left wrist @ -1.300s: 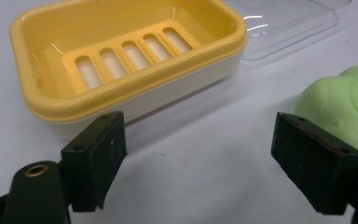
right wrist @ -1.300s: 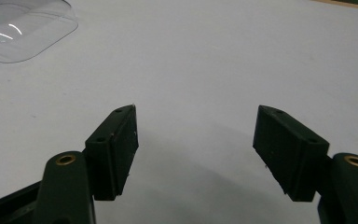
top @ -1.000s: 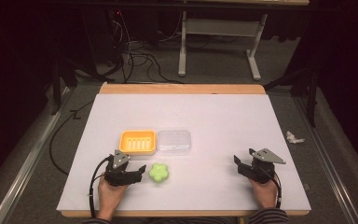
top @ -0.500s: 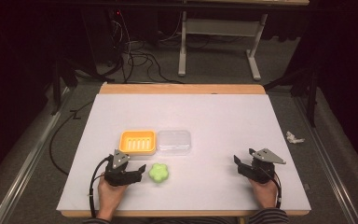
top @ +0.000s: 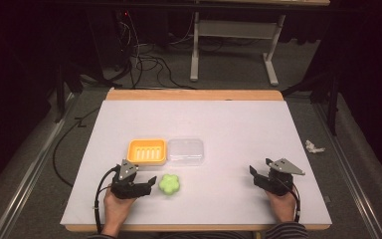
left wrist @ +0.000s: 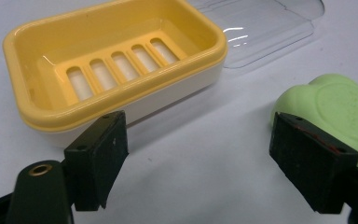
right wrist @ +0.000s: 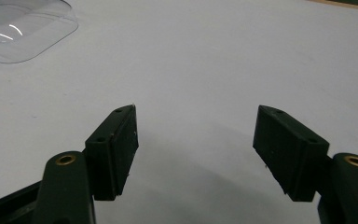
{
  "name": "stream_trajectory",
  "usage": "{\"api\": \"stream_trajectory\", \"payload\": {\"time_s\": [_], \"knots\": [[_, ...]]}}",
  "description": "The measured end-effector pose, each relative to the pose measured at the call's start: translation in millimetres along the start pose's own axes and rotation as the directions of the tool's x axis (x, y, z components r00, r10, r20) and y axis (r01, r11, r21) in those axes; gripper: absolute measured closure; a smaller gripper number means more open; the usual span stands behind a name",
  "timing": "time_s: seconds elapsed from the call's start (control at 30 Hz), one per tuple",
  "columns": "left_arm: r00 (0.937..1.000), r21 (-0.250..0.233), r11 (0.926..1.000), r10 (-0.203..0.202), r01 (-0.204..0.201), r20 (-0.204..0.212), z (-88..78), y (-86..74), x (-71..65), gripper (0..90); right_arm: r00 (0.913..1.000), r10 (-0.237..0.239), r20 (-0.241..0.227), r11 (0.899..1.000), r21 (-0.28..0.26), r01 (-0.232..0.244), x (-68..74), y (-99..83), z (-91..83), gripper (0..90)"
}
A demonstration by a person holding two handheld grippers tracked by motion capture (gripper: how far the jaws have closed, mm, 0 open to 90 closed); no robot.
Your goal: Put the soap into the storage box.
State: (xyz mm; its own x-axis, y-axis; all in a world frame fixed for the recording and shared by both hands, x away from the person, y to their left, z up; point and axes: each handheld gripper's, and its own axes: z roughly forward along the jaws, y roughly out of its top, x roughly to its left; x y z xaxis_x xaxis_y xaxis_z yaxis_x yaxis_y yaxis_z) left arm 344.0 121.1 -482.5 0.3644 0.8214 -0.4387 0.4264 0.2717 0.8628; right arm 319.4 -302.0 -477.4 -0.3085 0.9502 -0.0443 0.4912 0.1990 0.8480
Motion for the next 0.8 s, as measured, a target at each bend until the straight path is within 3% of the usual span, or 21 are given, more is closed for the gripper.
{"api": "stream_trajectory", "payload": {"time_s": [0.8], "knots": [[0.9985,0.013,0.9996,0.025,-0.026,0.049,-9.1,6.3,-16.7,18.8,1.0,0.0,0.0,1.0,-0.003,0.0,-0.3,-0.1,-0.4,31.3]]}}
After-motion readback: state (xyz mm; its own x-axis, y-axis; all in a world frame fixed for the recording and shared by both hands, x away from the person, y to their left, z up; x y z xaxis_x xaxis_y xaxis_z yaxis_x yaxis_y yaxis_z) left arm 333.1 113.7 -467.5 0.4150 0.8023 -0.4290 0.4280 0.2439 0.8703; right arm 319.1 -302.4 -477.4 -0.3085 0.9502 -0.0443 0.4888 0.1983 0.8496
